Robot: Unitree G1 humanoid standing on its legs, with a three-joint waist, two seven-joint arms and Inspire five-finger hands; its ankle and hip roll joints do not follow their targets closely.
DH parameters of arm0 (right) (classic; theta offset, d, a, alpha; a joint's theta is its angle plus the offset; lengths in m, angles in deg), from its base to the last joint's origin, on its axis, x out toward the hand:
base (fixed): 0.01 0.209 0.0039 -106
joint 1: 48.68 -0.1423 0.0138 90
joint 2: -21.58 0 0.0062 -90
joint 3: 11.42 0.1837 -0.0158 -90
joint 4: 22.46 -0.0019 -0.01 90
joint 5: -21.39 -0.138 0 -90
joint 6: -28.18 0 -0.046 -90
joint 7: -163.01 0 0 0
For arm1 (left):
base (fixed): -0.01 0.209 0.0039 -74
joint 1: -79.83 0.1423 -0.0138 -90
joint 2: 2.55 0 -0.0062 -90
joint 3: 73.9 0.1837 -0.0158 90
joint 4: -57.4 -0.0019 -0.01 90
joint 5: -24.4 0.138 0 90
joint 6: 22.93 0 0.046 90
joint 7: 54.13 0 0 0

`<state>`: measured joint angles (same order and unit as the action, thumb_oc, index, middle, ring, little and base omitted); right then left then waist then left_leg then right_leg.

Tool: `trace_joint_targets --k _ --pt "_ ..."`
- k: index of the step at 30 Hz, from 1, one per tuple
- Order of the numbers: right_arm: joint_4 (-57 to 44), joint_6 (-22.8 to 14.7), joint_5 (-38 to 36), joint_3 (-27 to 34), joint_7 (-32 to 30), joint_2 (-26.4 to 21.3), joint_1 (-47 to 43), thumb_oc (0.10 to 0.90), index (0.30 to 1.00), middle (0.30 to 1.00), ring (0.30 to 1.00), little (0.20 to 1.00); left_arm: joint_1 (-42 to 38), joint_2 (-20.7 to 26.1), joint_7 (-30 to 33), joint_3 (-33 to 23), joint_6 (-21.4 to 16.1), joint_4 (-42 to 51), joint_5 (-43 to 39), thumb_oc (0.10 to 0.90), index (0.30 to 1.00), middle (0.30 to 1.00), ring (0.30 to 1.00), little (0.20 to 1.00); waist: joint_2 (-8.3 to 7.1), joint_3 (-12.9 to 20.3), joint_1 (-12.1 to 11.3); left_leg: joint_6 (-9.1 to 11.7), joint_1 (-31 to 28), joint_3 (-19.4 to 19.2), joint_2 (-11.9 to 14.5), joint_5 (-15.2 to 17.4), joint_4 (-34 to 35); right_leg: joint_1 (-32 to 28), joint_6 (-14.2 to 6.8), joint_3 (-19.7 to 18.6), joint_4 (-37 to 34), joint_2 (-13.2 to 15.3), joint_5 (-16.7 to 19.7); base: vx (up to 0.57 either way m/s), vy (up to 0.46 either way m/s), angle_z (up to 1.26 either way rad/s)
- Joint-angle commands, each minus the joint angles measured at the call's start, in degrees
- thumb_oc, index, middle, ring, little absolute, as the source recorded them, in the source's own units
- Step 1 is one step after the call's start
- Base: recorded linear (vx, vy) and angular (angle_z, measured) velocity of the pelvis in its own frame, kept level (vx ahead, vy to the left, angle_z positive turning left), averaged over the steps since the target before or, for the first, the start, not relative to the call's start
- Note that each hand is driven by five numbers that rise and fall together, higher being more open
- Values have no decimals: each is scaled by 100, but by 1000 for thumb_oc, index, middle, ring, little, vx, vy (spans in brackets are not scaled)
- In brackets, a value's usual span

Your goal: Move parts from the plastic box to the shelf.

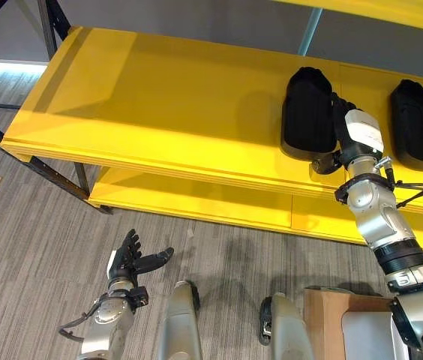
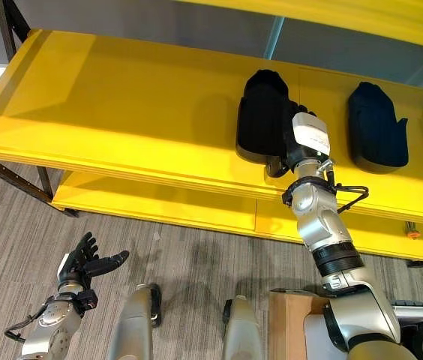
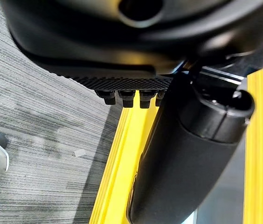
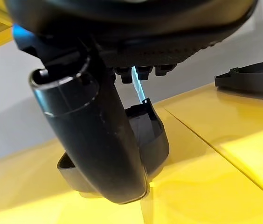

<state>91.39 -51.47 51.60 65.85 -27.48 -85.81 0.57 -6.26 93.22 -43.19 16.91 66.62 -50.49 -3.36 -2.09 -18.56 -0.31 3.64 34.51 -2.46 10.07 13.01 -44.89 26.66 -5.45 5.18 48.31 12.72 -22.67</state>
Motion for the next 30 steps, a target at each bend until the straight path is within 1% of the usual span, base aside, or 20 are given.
trace_joint_targets --k 1,10,30 --pt "236 -144 41 2 -452 -320 -1043 900 1000 1000 1000 1000 23 440 68 59 -600 390 172 900 1000 1000 1000 1000 2 333 -165 252 -87 654 523 -250 250 -242 -44 -69 -340 183 602 0 0 0" --pt "300 -138 32 -63 -493 -407 -1279 900 1000 1000 1000 1000 9 487 77 44 -617 380 189 900 1000 1000 1000 1000 7 299 -199 241 -103 630 510 -242 251 -228 -55 -78 -328 193 610 0 0 0" --pt "383 -118 -52 -86 -539 -448 -1480 900 1000 1000 1000 1000 12 534 91 25 -643 397 207 900 1000 1000 1000 1000 19 265 -217 221 -43 624 478 -235 219 -134 -50 -91 -273 206 621 0 0 0"
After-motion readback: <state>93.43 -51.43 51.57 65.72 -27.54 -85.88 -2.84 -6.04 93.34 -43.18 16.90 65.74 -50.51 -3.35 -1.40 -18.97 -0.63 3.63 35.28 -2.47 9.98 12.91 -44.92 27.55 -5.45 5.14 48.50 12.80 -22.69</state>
